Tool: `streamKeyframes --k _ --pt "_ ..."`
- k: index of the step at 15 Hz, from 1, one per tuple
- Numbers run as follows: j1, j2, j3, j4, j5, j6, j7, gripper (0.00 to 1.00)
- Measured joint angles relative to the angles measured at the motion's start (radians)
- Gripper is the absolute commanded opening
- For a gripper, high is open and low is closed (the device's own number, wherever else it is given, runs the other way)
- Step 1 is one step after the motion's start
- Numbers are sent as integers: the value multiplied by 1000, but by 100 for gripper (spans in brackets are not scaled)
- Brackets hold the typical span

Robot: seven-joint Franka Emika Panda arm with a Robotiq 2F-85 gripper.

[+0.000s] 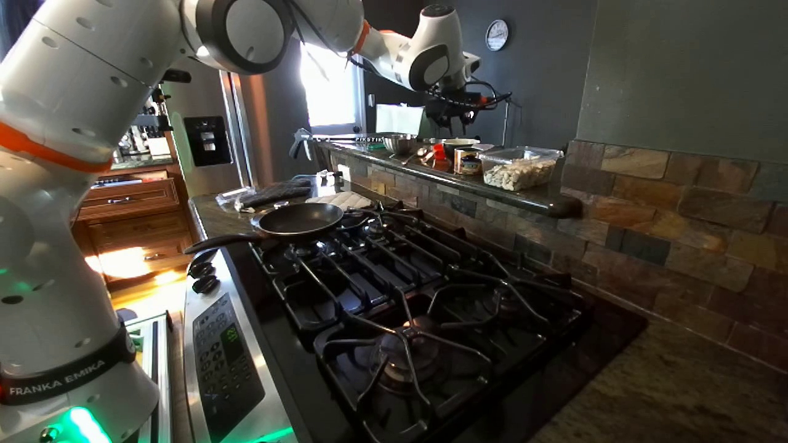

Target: Place one white object from the clear container into the black and white bowl on the left.

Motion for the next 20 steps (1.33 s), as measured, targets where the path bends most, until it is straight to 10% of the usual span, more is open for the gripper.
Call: streamKeyframes --k 4,12,20 --pt "-1 0 5 2 0 0 0 100" --pt "-28 -122 15 -26 12 0 0 99" --pt "-92 -463 -5 -349 18 -58 94 100"
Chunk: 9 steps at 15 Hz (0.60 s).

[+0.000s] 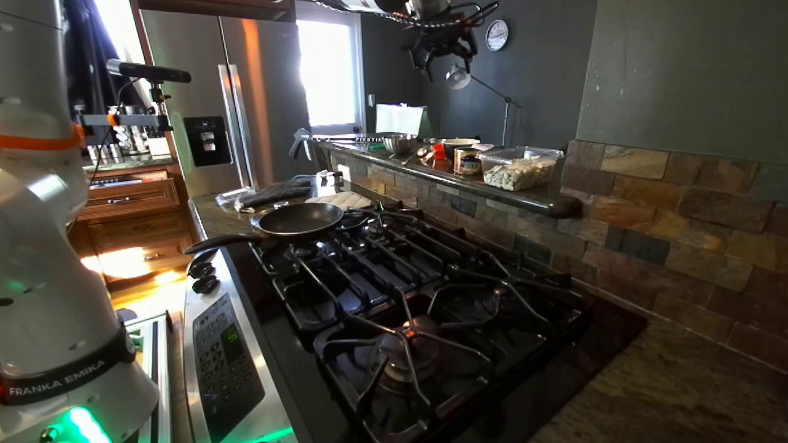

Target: Place one white object from the clear container into the black and white bowl on the left.

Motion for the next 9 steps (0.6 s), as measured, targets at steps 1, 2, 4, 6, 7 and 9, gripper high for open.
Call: streamKeyframes --k 1,2,4,6,7,9 --pt "11 -44 -20 -46 -7 -9 38 100" --pt "24 -89 -40 -94 -20 -18 85 100" --pt "52 -178 -74 -191 -80 -35 209 100" --pt "75 -254 -94 -279 -163 -54 356 100" --pt "82 -285 -98 -314 -193 -79 422 100" --pt "92 -332 -100 -368 -239 -134 544 100"
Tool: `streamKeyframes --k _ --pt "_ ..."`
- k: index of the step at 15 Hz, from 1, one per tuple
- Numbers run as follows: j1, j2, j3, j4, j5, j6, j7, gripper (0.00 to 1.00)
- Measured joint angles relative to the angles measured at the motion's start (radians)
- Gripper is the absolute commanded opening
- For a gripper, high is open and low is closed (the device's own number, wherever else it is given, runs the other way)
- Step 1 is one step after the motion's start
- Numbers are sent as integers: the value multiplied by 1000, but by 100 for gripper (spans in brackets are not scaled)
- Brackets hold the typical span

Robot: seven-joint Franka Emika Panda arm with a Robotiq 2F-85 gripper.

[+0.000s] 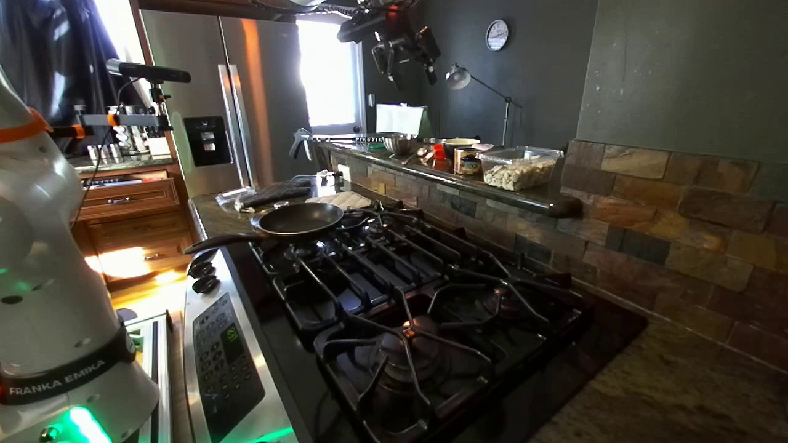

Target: Place one white object from the clear container into the black and white bowl on the left.

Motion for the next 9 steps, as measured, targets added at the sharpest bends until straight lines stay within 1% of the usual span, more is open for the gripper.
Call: streamKeyframes --k 2,5,9 --pt "8 -29 0 -32 -20 -58 95 100" --pt "19 -50 0 -56 -19 -128 179 100" --pt "25 -49 -5 -53 -20 -131 182 100"
